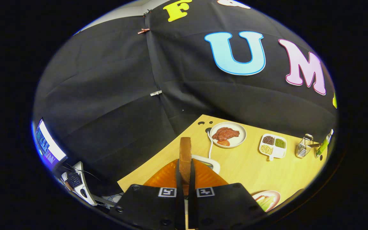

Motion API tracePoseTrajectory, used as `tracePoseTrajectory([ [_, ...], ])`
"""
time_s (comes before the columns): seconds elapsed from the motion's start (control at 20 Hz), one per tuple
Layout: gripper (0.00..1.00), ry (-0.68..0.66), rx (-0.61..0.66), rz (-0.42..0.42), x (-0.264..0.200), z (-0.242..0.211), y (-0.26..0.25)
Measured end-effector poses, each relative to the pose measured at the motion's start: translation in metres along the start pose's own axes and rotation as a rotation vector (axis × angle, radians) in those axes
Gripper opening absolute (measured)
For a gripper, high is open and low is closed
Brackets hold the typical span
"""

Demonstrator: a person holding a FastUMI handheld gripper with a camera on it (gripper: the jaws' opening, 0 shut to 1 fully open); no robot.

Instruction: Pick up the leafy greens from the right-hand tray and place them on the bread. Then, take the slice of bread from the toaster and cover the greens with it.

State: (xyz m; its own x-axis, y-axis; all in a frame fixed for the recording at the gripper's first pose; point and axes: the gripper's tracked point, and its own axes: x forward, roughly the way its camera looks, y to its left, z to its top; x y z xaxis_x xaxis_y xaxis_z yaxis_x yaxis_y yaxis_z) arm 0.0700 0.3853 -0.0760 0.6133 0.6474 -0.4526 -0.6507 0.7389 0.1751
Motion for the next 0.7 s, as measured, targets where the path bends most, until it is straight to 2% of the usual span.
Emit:
tracePoseTrajectory([
  [0.15, 0.08, -0.021, 0.019, -0.063, -0.017, -0.003, -0.035],
  [0.35, 0.08, -0.024, 0.128, -0.097, -0.039, -0.022, -0.076],
  [0.7, 0.08, 0.027, 0.289, -0.194, -0.059, -0.087, -0.155],
])
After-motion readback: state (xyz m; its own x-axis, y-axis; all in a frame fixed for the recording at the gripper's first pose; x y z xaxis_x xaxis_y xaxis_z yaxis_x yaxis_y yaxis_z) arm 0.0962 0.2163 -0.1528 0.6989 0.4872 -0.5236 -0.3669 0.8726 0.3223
